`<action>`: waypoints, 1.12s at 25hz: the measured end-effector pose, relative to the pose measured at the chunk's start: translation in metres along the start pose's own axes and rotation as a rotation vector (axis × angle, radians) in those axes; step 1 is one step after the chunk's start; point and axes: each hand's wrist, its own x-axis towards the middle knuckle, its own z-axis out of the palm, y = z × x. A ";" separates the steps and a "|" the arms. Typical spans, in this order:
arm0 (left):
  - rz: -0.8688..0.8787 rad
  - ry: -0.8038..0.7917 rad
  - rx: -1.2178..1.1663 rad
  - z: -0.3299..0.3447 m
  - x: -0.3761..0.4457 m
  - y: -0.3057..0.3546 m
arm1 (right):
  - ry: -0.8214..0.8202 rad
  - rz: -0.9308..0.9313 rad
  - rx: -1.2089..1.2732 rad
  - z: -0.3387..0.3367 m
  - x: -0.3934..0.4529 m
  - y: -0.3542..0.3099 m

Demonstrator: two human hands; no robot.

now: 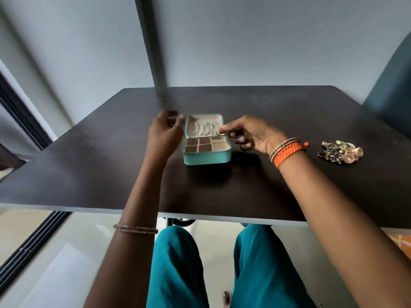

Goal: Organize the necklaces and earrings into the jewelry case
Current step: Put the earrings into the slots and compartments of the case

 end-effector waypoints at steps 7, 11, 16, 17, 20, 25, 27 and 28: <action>-0.051 -0.168 0.088 0.013 -0.006 -0.041 | -0.028 -0.004 0.000 0.003 0.009 0.007; 0.025 -0.170 0.151 0.012 -0.009 -0.039 | 0.001 -0.018 -0.053 0.008 0.009 0.007; 0.045 -0.159 0.138 0.013 -0.007 -0.042 | 0.036 -0.047 -0.065 0.008 0.008 0.009; 0.047 -0.154 0.139 0.013 -0.007 -0.043 | 0.036 -0.055 -0.074 0.008 0.008 0.010; 0.064 -0.143 0.135 0.013 -0.008 -0.044 | 0.035 -0.096 -0.119 0.006 0.007 0.012; 0.069 -0.132 0.142 0.014 -0.008 -0.044 | 0.025 -0.194 -0.178 0.009 0.006 0.017; 0.073 -0.131 0.152 0.014 -0.008 -0.044 | 0.048 -0.215 -0.162 0.010 0.005 0.017; 0.074 -0.128 0.152 0.014 -0.008 -0.045 | 0.066 -0.234 -0.135 0.009 0.005 0.017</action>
